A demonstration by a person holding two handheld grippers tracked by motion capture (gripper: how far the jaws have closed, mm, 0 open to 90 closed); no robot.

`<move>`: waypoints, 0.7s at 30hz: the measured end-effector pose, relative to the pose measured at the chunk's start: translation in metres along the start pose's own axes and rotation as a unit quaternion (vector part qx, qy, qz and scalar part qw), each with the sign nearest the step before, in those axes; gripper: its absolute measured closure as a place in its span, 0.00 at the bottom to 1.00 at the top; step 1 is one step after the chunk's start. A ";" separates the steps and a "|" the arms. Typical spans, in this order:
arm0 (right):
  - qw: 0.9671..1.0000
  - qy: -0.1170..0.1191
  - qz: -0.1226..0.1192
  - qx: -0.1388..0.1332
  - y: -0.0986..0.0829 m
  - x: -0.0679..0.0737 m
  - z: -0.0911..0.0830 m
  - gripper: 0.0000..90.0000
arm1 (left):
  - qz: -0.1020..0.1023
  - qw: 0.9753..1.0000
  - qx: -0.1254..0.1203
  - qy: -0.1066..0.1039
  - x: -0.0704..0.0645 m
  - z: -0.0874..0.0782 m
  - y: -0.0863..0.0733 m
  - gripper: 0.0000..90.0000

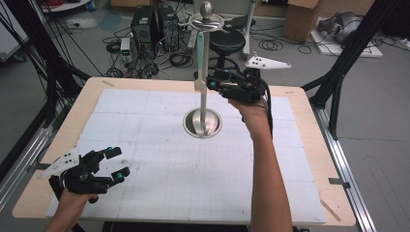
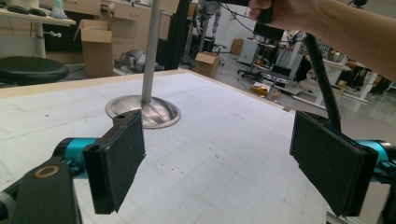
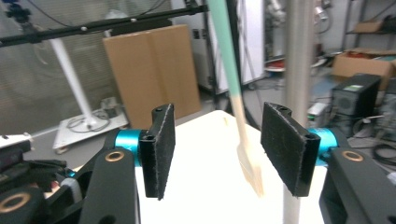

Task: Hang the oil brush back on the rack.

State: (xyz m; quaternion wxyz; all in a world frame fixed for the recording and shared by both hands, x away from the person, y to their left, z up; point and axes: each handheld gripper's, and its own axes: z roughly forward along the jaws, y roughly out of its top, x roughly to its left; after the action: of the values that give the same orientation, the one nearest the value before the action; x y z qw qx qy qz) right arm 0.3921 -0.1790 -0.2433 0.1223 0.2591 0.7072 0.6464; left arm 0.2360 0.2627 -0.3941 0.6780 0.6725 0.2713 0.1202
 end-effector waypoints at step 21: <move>0.984 -0.153 -0.054 0.072 -0.123 0.043 -0.108 0.20 | 0.005 1.000 -0.002 0.020 0.007 -0.001 -0.006 0.20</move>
State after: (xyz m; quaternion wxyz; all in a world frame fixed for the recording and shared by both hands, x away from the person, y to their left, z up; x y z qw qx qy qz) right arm 0.2755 -0.2518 -0.3418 0.2447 0.3242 0.7376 0.5393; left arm 0.2401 0.2673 -0.4011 0.6731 0.6701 0.2810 0.1373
